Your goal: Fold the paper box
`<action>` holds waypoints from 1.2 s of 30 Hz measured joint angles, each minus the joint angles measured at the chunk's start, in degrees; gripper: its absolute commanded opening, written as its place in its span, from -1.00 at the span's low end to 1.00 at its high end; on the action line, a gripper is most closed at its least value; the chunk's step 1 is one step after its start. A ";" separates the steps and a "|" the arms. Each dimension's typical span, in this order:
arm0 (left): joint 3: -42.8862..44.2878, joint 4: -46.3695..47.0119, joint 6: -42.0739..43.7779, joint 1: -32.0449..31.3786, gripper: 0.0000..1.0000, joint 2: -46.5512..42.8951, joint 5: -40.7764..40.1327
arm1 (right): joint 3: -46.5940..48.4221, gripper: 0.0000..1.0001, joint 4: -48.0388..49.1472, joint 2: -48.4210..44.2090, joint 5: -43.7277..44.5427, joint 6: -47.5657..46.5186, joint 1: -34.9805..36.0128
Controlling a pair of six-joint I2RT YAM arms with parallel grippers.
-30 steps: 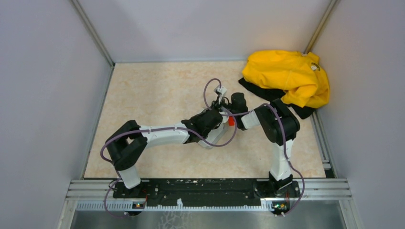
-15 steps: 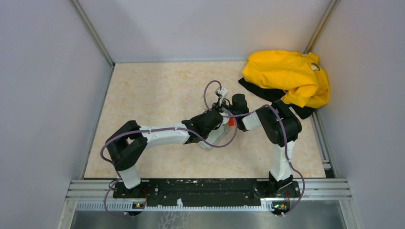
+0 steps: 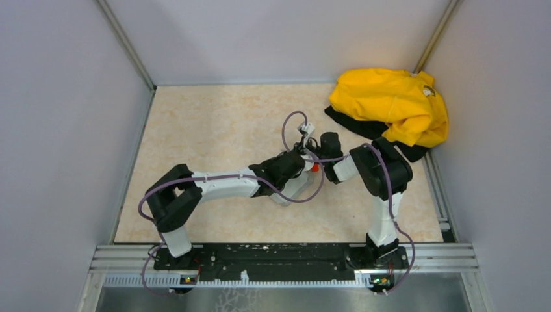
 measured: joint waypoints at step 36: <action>1.11 0.57 -0.24 0.42 -0.89 1.22 0.63 | -0.33 -0.40 -8.11 -4.66 5.33 -3.58 0.09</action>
